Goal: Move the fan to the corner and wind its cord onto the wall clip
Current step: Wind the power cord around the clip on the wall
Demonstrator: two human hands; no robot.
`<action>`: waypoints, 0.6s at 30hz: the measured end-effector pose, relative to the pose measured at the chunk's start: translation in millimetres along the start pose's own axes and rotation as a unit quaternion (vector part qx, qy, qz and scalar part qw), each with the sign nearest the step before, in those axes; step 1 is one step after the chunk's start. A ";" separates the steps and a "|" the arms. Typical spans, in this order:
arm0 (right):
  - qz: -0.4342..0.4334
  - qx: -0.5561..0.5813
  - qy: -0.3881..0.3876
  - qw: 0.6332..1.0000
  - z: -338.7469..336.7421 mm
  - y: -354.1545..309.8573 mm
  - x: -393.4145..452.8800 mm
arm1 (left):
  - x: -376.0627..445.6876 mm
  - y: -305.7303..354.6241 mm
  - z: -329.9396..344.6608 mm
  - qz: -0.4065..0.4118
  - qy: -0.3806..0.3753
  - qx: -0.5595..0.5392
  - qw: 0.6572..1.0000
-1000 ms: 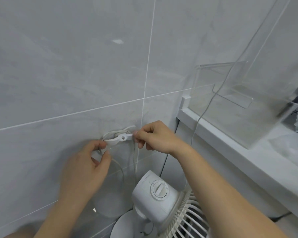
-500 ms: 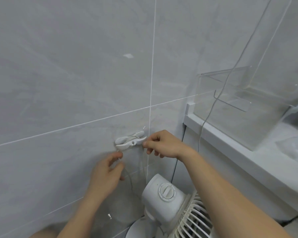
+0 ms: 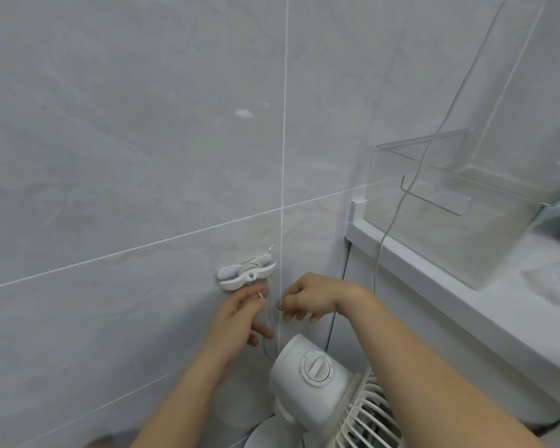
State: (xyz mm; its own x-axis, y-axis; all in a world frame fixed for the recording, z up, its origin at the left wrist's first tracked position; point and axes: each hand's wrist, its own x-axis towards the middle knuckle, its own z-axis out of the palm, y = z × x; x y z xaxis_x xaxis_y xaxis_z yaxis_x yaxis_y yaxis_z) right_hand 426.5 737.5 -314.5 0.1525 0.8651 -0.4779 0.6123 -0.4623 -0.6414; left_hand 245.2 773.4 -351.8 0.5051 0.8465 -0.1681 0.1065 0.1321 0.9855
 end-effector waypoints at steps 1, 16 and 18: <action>0.006 -0.002 -0.010 1.000 1.3 -0.3 0.7 | 0.2 0.8 0.5 -0.001 -0.001 -0.010 1.000; 0.016 0.029 -0.009 0.999 -4.2 1.6 3.1 | -5.8 -1.4 0.5 0.011 -0.059 -0.056 0.997; 0.010 0.037 -0.036 0.999 -0.3 0.8 3.5 | -4.7 -1.4 0.8 0.010 -0.063 -0.051 0.997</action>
State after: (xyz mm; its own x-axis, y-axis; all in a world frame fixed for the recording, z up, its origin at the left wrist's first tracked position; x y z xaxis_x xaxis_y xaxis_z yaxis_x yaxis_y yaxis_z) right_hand 427.8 740.2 -316.5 0.1071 0.8401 -0.5317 0.5507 -0.4954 -0.6718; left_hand 243.3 768.9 -352.5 0.6103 0.7792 -0.1431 0.0114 0.1720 0.9850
